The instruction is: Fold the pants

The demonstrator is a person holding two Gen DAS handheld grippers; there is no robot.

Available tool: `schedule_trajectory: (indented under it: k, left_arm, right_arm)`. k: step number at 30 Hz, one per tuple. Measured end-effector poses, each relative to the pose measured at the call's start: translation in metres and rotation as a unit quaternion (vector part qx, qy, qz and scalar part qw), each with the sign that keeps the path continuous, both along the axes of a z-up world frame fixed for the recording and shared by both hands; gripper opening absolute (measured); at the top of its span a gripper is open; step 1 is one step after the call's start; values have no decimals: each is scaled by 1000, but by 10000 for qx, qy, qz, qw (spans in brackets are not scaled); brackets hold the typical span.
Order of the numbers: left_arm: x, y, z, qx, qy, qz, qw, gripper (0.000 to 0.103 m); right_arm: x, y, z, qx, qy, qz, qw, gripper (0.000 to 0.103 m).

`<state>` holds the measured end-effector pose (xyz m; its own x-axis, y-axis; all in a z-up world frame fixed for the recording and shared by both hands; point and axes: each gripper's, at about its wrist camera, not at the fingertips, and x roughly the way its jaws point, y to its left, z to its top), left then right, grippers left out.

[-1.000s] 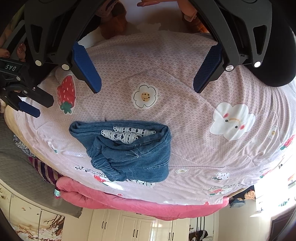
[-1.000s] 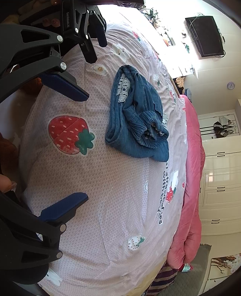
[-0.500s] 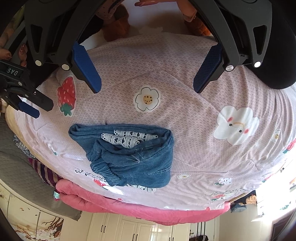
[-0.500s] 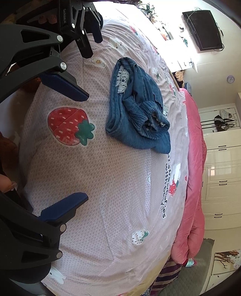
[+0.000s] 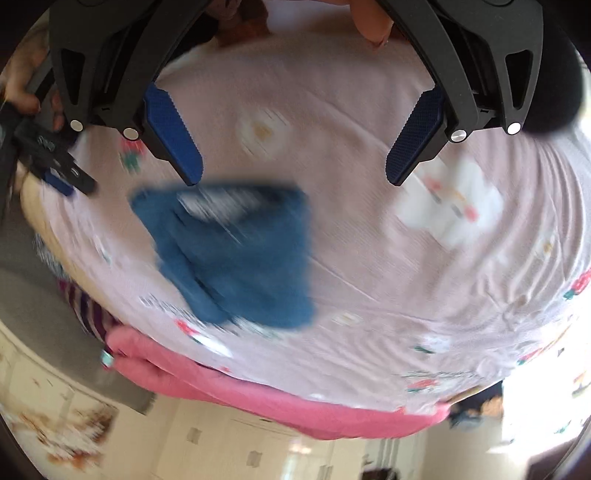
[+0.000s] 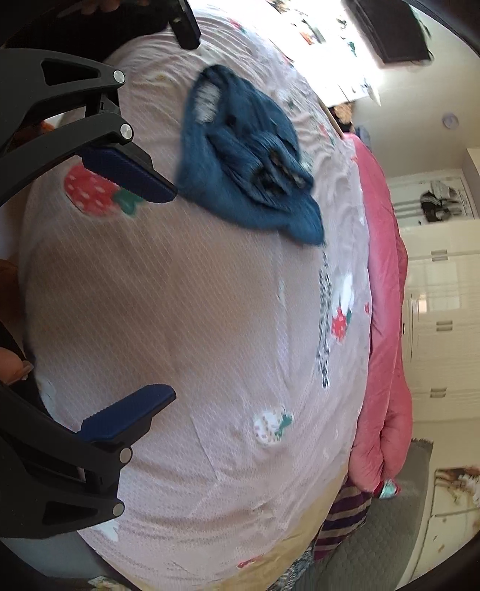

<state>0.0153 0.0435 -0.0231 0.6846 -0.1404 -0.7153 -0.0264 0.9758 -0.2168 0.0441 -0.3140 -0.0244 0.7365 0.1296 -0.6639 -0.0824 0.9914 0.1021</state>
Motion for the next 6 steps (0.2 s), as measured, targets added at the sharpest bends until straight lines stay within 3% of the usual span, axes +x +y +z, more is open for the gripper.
schedule_trajectory:
  k: [4, 6]
  left_arm:
    - [68, 68, 7, 908, 207, 716, 9931, 94]
    - [103, 101, 0, 1067, 462, 932, 9888, 94]
  right_arm:
    - [49, -48, 11, -73, 2, -580, 9983, 98]
    - [87, -79, 9, -181, 176, -1109, 9935, 98]
